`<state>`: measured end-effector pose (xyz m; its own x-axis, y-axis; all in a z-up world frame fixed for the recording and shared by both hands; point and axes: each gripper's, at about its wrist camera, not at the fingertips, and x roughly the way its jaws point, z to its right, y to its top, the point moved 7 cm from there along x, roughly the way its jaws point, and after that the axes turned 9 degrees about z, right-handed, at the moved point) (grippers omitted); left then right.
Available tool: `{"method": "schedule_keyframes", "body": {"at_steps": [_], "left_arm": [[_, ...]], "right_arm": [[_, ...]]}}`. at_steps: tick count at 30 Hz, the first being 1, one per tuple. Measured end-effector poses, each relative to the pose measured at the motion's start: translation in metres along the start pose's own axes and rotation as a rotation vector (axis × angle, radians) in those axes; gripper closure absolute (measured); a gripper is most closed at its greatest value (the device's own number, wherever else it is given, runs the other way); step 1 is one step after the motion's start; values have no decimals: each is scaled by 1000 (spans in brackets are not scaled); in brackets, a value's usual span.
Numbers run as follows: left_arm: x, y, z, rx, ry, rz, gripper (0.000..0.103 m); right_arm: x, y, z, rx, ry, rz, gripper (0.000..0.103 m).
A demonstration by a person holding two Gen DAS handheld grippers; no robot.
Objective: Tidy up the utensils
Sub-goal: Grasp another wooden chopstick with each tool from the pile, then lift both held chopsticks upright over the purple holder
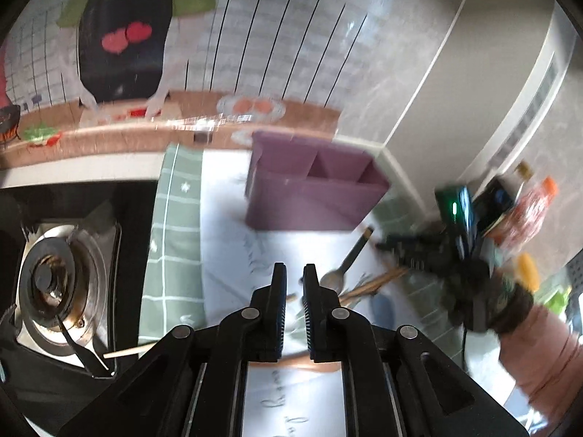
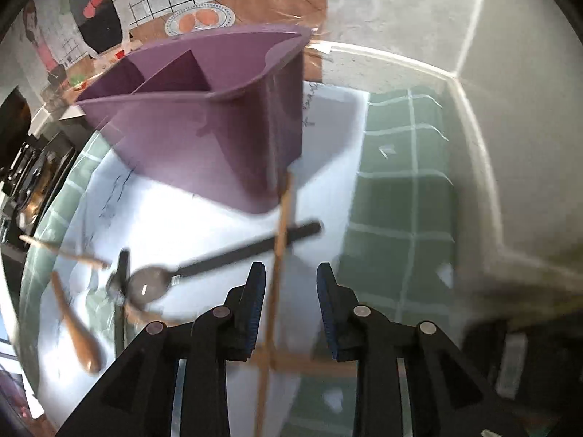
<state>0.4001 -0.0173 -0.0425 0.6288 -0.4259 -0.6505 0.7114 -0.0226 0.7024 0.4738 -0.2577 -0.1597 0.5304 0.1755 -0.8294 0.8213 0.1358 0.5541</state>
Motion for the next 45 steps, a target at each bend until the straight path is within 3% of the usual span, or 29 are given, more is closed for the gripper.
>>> {"method": "schedule_keyframes", "body": {"at_steps": [5, 7, 9, 14, 19, 21, 24, 28, 31, 34, 36, 38, 41, 42, 43, 45], "left_arm": [[25, -22, -19, 169, -4, -110, 56], [35, -31, -20, 279, -16, -161, 56], [46, -41, -18, 384, -34, -231, 56], [78, -66, -23, 605, -9, -403, 53], [103, -77, -30, 647, -6, -512, 53], [112, -81, -31, 633, 15, -532, 56], [118, -84, -23, 586, 7, -538, 82], [119, -83, -14, 511, 16, -522, 97], [106, -72, -4, 397, -3, -446, 97], [85, -52, 2, 272, -12, -303, 97], [70, -39, 0, 132, -24, -209, 97], [63, -32, 2, 51, -31, -160, 97], [57, -27, 1, -15, -22, -105, 97], [54, -28, 0, -32, -20, -97, 97], [49, -29, 0, -40, -15, -89, 97], [40, -27, -1, -42, -2, -63, 97]], "right_arm": [[26, 12, -7, -17, -15, 6, 76], [27, 13, -7, -1, -15, -3, 81], [25, 10, -8, 8, 6, -9, 94], [5, -17, -5, 42, 36, -22, 98], [-18, -48, -1, 119, 63, -42, 98], [-26, -56, -1, 153, 89, -51, 97], [-37, -66, -5, 160, 114, -51, 95], [-52, -61, -5, 135, 137, -27, 89], [-50, -49, -5, 107, 103, -13, 86], [-36, -38, -8, 104, 86, -23, 86], [-27, -37, -8, 94, 79, -41, 86], [-15, -36, -8, 80, 44, -69, 85], [-5, -36, -10, 55, 0, -87, 85], [-3, -36, -11, 43, -18, -94, 88], [-4, -37, -12, 37, -32, -88, 98], [-12, -37, -15, 58, -10, -67, 98]]}}
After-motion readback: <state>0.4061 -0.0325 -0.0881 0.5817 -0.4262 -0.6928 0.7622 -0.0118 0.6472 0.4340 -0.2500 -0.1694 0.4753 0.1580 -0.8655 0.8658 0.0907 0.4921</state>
